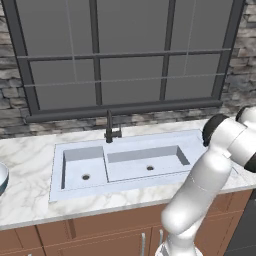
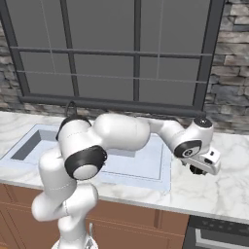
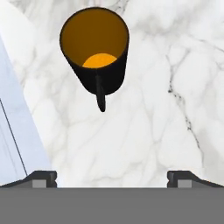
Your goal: Pick the mug and place it in the sink. Pick the bowl and place it in the open cabinet and then close the cabinet.
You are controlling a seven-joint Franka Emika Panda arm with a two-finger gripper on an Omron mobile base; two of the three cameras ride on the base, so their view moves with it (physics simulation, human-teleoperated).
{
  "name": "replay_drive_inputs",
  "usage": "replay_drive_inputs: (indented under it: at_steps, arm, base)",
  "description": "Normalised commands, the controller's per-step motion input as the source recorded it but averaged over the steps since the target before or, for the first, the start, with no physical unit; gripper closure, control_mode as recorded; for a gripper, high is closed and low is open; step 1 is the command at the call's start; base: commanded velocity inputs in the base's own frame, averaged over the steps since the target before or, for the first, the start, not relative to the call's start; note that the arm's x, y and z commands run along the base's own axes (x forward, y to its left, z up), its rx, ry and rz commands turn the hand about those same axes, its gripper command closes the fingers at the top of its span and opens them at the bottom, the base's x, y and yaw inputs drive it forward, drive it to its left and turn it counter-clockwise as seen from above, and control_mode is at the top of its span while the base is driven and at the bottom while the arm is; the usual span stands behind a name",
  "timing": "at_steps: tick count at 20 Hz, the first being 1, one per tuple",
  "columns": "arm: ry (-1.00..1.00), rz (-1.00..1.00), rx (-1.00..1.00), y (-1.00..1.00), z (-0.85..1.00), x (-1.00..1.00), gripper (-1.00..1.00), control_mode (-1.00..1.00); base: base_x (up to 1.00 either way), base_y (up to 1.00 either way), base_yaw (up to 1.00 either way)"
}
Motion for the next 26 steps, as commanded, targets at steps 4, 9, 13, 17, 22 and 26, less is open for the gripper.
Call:
replay_drive_inputs:
  at_steps: [4,9,13,17,22,26]
  arm:
    - [0.0,0.0,0.0,-0.08,-0.19,0.22,-1.0,-1.0]
    - [0.0,0.0,0.0,-0.07,-0.18,0.24,-1.0,-1.0]
    - [0.0,0.0,0.0,0.0,-0.17,0.33,-1.0,-1.0]
    - [0.0,0.0,0.0,0.0,-0.17,0.31,-1.0,-1.0]
    - [0.0,0.0,0.0,-0.07,-0.29,0.23,-1.0,-1.0]
    - [0.0,0.0,0.0,-0.09,-0.31,0.26,-1.0,-1.0]
  base:
    - [0.0,0.0,0.0]
    - [0.0,0.0,0.0]
    - [0.0,0.0,0.0]
    - [0.0,0.0,0.0]
    - [0.0,0.0,0.0]
    - [0.0,0.0,0.0]
